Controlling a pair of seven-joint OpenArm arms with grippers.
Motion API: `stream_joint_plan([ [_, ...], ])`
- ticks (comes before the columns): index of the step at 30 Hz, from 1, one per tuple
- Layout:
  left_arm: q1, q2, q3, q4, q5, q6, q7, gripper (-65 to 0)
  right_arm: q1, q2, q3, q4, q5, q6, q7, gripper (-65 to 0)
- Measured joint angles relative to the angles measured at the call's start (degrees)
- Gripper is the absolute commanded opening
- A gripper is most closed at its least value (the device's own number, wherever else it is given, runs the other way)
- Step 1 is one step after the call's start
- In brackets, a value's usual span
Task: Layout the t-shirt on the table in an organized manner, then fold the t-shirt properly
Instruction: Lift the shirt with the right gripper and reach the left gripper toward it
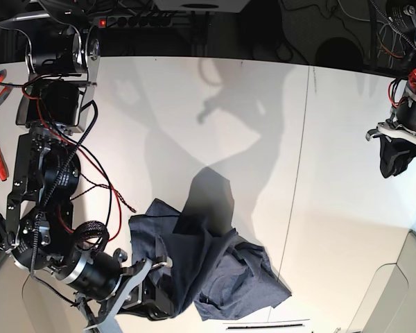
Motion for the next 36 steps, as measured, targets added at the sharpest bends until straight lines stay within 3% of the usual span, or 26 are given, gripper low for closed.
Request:
stream_joint_plan([
  [4,0.0,0.0,0.0,0.0,0.0,0.0,0.0,-45.2,0.1,-1.4,-1.1,0.0,6.0,0.0,0.5,-65.0],
  [9,0.0,0.0,0.3,0.0,0.0,0.0,0.0,-45.2,0.3,-7.2,-7.9,0.0,5.5,0.0,2.3,-65.0],
  [12,0.0,-0.2,2.7,0.0,2.0,-2.4,-0.3,-45.1,0.3,-9.7,-13.0,0.0,4.0,0.0,4.5,-65.0],
  [15,-1.2,-0.2,7.6,0.0,8.0,-2.6,-1.8,-44.2,1.4,-9.5,-17.4,0.0,-0.7,-0.1,6.2,-65.0],
  [19,-4.4,-0.2,13.7,-0.1,16.2,0.5,-4.8,-36.1,4.3,-9.4,-20.0,0.0,-3.1,-0.7,6.7,-65.0],
  [22,-6.6,-0.2,16.1,-0.1,19.8,3.5,-5.6,-35.5,5.1,-9.4,-19.9,0.0,-4.7,-0.7,7.3,-65.0],
  [24,-8.2,-0.3,17.0,-0.7,20.2,3.7,-5.6,-35.5,5.0,-9.4,-18.9,0.0,-6.6,-0.9,8.2,-65.0],
  [28,-12.4,-0.4,19.8,-6.0,20.1,3.7,-5.8,-35.5,5.1,-9.4,-15.8,0.0,-10.3,-5.4,11.3,-65.0],
  [36,-18.8,-0.3,27.1,-21.5,18.4,3.9,-5.1,-35.5,11.0,-9.4,-9.8,-2.2,-21.2,-10.0,13.4,-65.0],
])
